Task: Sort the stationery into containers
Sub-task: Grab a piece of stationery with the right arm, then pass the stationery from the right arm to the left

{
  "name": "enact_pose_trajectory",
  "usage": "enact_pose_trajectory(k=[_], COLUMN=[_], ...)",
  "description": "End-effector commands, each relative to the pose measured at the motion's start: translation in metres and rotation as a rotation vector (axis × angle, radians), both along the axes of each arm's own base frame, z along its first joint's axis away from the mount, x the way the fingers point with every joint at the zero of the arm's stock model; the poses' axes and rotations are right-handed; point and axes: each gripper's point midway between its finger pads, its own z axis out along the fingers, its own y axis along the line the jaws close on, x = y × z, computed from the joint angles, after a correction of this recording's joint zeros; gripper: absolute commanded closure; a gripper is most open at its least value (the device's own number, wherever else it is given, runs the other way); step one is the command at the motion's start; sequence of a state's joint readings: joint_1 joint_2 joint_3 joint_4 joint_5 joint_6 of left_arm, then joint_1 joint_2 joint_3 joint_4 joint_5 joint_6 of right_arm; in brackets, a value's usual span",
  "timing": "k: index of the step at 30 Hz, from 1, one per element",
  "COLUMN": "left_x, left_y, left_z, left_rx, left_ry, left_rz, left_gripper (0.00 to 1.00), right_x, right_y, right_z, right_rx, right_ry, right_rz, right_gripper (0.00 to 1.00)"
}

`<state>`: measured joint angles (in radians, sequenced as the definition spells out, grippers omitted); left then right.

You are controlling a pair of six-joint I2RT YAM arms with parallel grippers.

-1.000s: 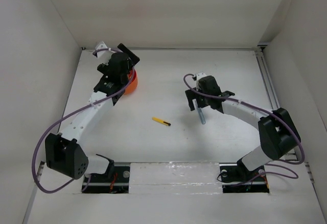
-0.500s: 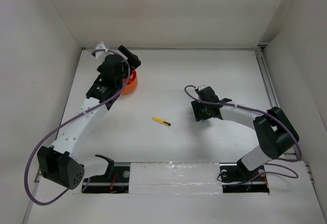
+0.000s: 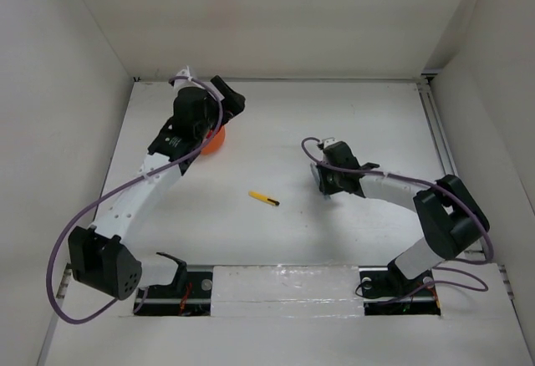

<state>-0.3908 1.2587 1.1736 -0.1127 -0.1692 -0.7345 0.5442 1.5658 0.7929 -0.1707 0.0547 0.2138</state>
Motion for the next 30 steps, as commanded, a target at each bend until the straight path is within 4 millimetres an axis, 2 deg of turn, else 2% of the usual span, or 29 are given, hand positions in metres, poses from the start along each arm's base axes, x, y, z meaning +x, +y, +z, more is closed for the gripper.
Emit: enact_pose_trajectory(k=[1,2,3,4,5,7,8,9,10,11,12,13,14,15,18,24,30], left_x=[0.001,0.000,0.001,-0.008,-0.007,-0.019,-0.019,-0.020,-0.020,-0.023,-0.023,-0.024,-0.026,-0.025,-0.026,-0.021,-0.017], left_y=[-0.047,-0.055,-0.063,-0.075,-0.083,-0.100,-0.103,-0.105,-0.109,-0.114,-0.118,-0.120,-0.123,-0.124,-0.128,-0.131,-0.130], left_z=[0.023,0.022,0.014,0.017,0.022,0.012,0.019,0.010,0.012,0.002,0.005,0.000,-0.004,0.005,-0.004,-0.005,0.001], left_rx=[-0.069,-0.082,-0.091,-0.117,-0.134,-0.180,-0.189,-0.202,-0.216,-0.223,-0.236,-0.252,-0.266,-0.275,-0.298,-0.317,-0.314], left_ry=[-0.078,-0.079,-0.067,-0.074,-0.113,-0.116,-0.162,-0.147,-0.154,-0.136,-0.154,-0.140,-0.132,-0.169,-0.162,-0.173,-0.195], left_rz=[-0.254,-0.297,-0.338,-0.421,-0.460,-0.578,-0.599,-0.612,-0.632,-0.674,-0.691,-0.703,-0.729,-0.732,-0.750,-0.758,-0.738], left_gripper=[0.00,0.00,0.00,0.00,0.00,0.00,0.00,0.00,0.00,0.00,0.00,0.00,0.00,0.00,0.00,0.03,0.18], right_x=[0.005,0.017,0.023,0.029,0.036,0.047,0.052,0.055,0.059,0.062,0.061,0.065,0.065,0.066,0.071,0.065,0.056], right_y=[0.025,0.030,0.031,0.035,0.033,0.046,0.046,0.052,0.057,0.059,0.065,0.068,0.073,0.074,0.085,0.117,0.144], right_z=[0.021,0.041,0.048,0.059,0.066,0.093,0.105,0.112,0.129,0.142,0.149,0.166,0.173,0.178,0.210,0.262,0.282], right_rx=[0.115,0.130,0.121,0.135,0.136,0.190,0.212,0.237,0.265,0.282,0.301,0.320,0.328,0.334,0.393,0.460,0.497], right_ry=[-0.063,-0.117,-0.146,-0.172,-0.193,-0.251,-0.281,-0.296,-0.332,-0.363,-0.368,-0.403,-0.413,-0.424,-0.467,-0.549,-0.570], right_rz=[0.058,0.060,0.072,0.073,0.071,0.091,0.089,0.105,0.115,0.117,0.127,0.129,0.140,0.140,0.169,0.235,0.292], right_gripper=[1.00,1.00,1.00,1.00,1.00,1.00,1.00,1.00,1.00,1.00,1.00,1.00,1.00,1.00,1.00,1.00,1.00])
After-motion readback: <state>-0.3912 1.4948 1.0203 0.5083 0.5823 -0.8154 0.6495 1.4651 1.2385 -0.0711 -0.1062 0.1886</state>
